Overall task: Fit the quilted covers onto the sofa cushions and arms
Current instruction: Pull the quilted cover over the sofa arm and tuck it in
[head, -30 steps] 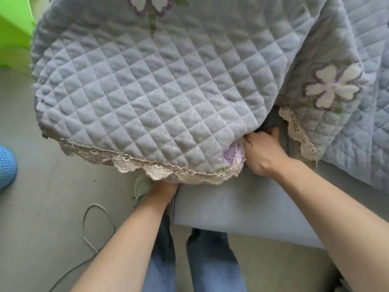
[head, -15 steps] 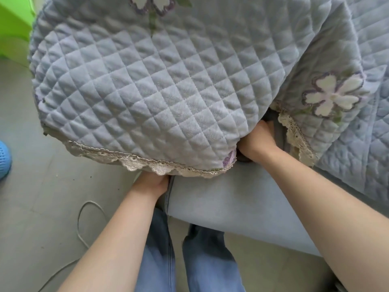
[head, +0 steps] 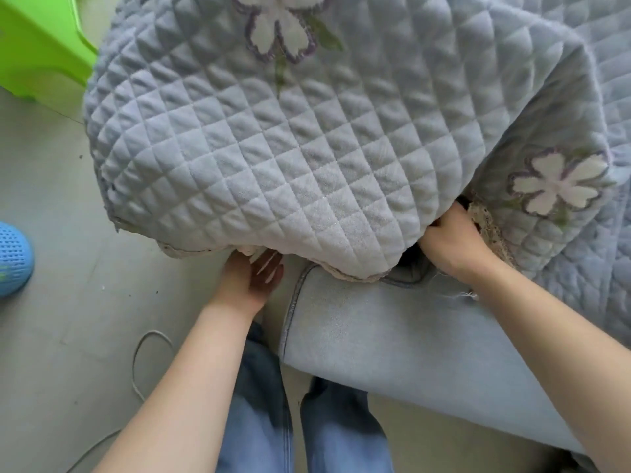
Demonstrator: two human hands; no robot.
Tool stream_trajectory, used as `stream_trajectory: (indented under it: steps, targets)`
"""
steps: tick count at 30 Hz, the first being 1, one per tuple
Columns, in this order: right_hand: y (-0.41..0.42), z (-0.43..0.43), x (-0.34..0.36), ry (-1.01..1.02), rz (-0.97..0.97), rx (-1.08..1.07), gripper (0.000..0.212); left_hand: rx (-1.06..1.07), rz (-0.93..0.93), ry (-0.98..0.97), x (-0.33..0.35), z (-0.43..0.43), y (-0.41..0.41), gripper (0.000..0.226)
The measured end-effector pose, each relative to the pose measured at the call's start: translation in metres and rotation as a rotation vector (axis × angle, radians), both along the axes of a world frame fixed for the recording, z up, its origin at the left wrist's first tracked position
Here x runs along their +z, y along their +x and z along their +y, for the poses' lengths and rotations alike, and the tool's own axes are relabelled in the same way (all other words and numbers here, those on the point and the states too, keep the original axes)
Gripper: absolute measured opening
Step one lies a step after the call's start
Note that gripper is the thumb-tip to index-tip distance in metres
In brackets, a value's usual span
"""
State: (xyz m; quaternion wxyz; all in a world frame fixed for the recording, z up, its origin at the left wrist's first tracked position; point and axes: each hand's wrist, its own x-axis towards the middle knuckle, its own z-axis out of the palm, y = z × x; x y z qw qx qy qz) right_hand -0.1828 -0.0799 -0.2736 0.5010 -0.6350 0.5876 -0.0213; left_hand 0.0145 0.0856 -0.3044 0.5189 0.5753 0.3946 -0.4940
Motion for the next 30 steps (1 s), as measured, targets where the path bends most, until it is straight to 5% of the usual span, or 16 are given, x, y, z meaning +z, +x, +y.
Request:
stream_trajectory:
  steps: [3, 5, 8, 10, 12, 15, 19, 30]
  targets:
    - [-0.003, 0.001, 0.035, -0.015, -0.232, -0.616, 0.026, 0.256, -0.333, 0.264, 0.043, 0.009, 0.036, 0.023]
    - [0.013, -0.006, 0.056, 0.065, -0.297, -0.735, 0.040, 0.242, -0.751, 0.519, 0.079, -0.001, 0.051, 0.036]
    - [0.043, -0.013, 0.075, 0.072, -0.161, -0.678, 0.048, -0.347, -1.265, 0.495, 0.114, -0.031, 0.054, 0.060]
    - [0.053, -0.018, 0.088, 0.052, -0.096, -0.664, 0.049, -0.794, -1.327, 0.546, 0.122, -0.055, 0.062, 0.065]
    - [0.050, -0.020, 0.095, 0.092, -0.144, -0.647, 0.056, -0.970, -1.324, 0.604, 0.121, -0.070, 0.076, 0.055]
    - [0.043, -0.015, 0.096, 0.084, -0.191, -0.580, 0.064, -1.033, -1.385, 0.603, 0.117, -0.075, 0.099, 0.036]
    - [0.048, -0.026, 0.088, -0.208, 0.099, -0.325, 0.032, -1.092, -1.530, 0.416, 0.120, -0.076, 0.110, 0.013]
    - [0.086, -0.098, 0.083, -0.470, 0.099, -0.385, 0.027, -1.134, -1.769, 0.223, 0.137, -0.132, 0.149, 0.020]
